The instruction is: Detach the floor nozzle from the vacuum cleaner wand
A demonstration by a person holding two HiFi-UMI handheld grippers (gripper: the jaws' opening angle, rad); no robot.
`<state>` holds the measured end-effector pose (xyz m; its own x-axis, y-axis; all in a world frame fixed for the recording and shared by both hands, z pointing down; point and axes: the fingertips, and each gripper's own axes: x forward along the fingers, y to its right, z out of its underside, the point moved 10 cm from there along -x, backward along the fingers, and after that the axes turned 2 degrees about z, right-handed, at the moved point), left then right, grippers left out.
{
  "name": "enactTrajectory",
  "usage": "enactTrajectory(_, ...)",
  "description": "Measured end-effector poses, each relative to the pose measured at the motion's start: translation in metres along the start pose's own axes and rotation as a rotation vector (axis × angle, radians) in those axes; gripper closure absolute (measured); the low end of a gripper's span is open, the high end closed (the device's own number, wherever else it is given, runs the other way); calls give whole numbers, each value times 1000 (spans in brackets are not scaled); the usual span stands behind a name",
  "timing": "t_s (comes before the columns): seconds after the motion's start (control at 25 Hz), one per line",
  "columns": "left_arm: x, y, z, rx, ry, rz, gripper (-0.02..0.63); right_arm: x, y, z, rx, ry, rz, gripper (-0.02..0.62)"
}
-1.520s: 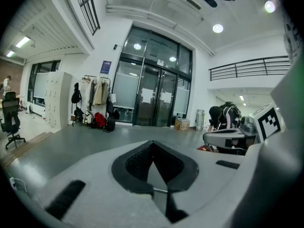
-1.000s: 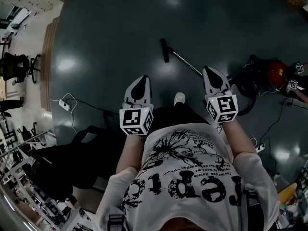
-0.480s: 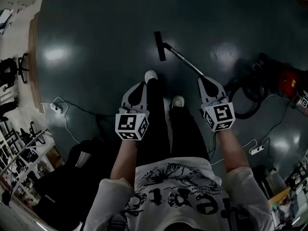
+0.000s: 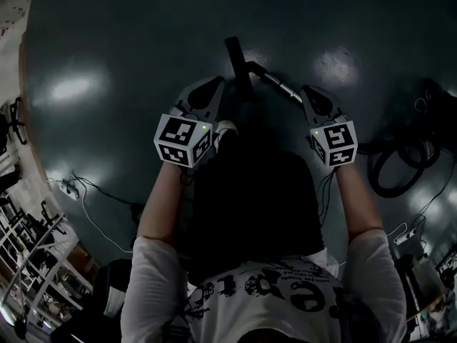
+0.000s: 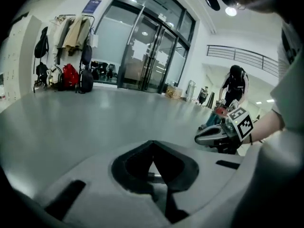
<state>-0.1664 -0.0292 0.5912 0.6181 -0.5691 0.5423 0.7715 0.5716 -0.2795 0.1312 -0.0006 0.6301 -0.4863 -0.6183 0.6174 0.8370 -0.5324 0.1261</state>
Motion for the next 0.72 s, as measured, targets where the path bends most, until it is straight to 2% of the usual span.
enactTrajectory(0.12, 46, -41, 47, 38, -32, 2, 603, 62, 8, 47, -39, -91, -29, 591)
enactTrajectory(0.24, 83, -61, 92, -3, -77, 42, 603, 107, 3, 84, -116, -204, -35, 565)
enactTrajectory(0.4, 117, -65, 141, -58, -124, 55, 603, 146, 2, 125, -137, -344, -111, 479)
enactTrajectory(0.48, 128, -63, 163, -73, -143, 41, 603, 156, 2, 141, -202, -407, -143, 431)
enactTrajectory(0.6, 138, -64, 190, -76, -181, 10, 603, 173, 3, 159, -302, -473, -151, 407)
enactTrajectory(0.72, 147, -67, 204, -84, -215, 3, 603, 197, 6, 166, -334, -522, -164, 407)
